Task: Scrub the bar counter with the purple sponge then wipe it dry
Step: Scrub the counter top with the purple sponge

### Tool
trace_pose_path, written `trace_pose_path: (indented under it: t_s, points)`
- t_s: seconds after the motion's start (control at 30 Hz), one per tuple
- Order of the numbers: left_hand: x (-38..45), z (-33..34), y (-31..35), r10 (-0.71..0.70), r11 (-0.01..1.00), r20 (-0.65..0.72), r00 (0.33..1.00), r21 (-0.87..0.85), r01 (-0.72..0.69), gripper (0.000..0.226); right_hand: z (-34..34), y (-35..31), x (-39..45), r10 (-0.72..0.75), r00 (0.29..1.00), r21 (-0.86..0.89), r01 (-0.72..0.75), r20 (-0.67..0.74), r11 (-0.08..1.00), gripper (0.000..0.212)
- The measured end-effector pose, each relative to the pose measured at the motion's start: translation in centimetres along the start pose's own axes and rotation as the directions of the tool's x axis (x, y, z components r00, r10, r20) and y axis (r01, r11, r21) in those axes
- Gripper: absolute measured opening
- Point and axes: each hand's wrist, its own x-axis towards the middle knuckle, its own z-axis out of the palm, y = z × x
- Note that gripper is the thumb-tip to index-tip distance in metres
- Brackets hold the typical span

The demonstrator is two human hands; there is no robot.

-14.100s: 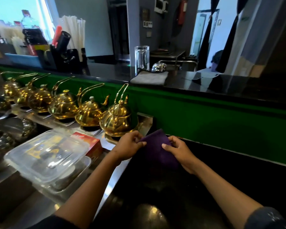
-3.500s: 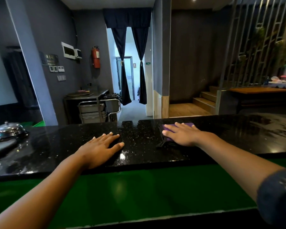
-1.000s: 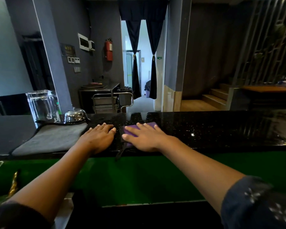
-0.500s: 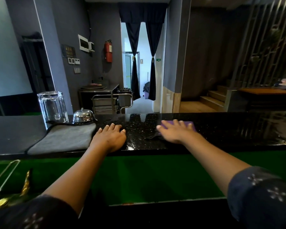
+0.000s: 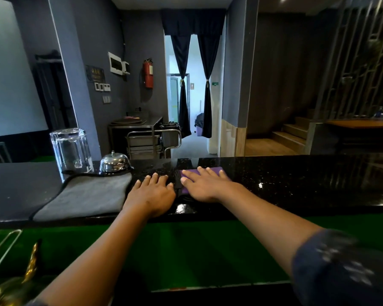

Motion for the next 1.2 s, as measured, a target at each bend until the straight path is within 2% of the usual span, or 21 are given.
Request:
trace_pose_path:
  t_s: [0.17, 0.3, 0.4, 0.53, 0.67, 0.73, 0.8, 0.9, 1.03, 1.1, 1.2]
  points:
    - [-0.1, -0.2, -0.4, 0.027, 1.000, -0.006, 1.000, 0.006, -0.027, 0.053, -0.4, -1.6, 5.4, -0.010, 1.000, 0.014, 0.010, 0.019, 1.000, 0.058]
    - [-0.4, -0.3, -0.6, 0.042, 0.999, 0.002, 0.999, -0.005, -0.042, 0.052, -1.4, 2.9, 6.9, -0.001, 1.000, -0.010, 0.001, -0.002, 1.000, 0.060]
    - [-0.4, -0.3, -0.6, 0.048, 0.999, 0.008, 0.999, -0.016, -0.048, 0.052, -2.7, 10.2, 6.8, 0.178, 0.982, -0.014, -0.179, -0.055, 0.984, 0.059]
    - [0.0, 0.0, -0.5, 0.027, 0.999, -0.008, 1.000, -0.020, -0.027, 0.053, -4.2, 19.8, 4.8, 0.456, 0.887, -0.022, -0.458, -0.067, 0.888, 0.059]
    - [0.2, 0.3, -0.4, 0.006, 1.000, -0.010, 1.000, -0.015, -0.006, 0.054, -4.5, 21.5, 3.3, 0.558, 0.828, -0.020, -0.559, -0.054, 0.829, 0.060]
    - [0.2, 0.2, -0.3, 0.002, 1.000, -0.007, 1.000, -0.012, -0.002, 0.054, -4.1, 19.2, 2.9, 0.528, 0.847, -0.005, -0.529, -0.064, 0.848, 0.061]
    - [0.2, 0.1, -0.1, -0.007, 1.000, -0.001, 1.000, -0.007, 0.007, 0.054, -3.4, 15.7, 2.4, 0.431, 0.899, -0.017, -0.433, -0.075, 0.901, 0.061]
    - [-0.1, -0.2, 0.1, -0.018, 1.000, 0.015, 1.000, -0.003, 0.018, 0.054, -1.8, 9.0, 1.4, 0.197, 0.978, -0.031, -0.199, -0.065, 0.979, 0.061]
    - [-0.5, -0.8, 0.5, -0.039, 0.999, 0.046, 0.998, 0.012, 0.038, 0.053, -0.1, 1.4, -1.1, -0.057, 0.998, -0.044, 0.057, -0.001, 0.997, 0.062]
    - [-0.7, -1.0, 0.5, -0.057, 0.998, 0.069, 0.996, 0.011, 0.056, 0.052, 0.2, 0.6, -2.1, -0.118, 0.993, -0.030, 0.119, 0.028, 0.992, 0.061]
    - [-1.3, -1.3, 0.7, -0.072, 0.997, 0.079, 0.994, 0.006, 0.072, 0.052, -0.4, 4.3, -4.1, -0.147, 0.989, 0.000, 0.147, 0.007, 0.989, 0.060]
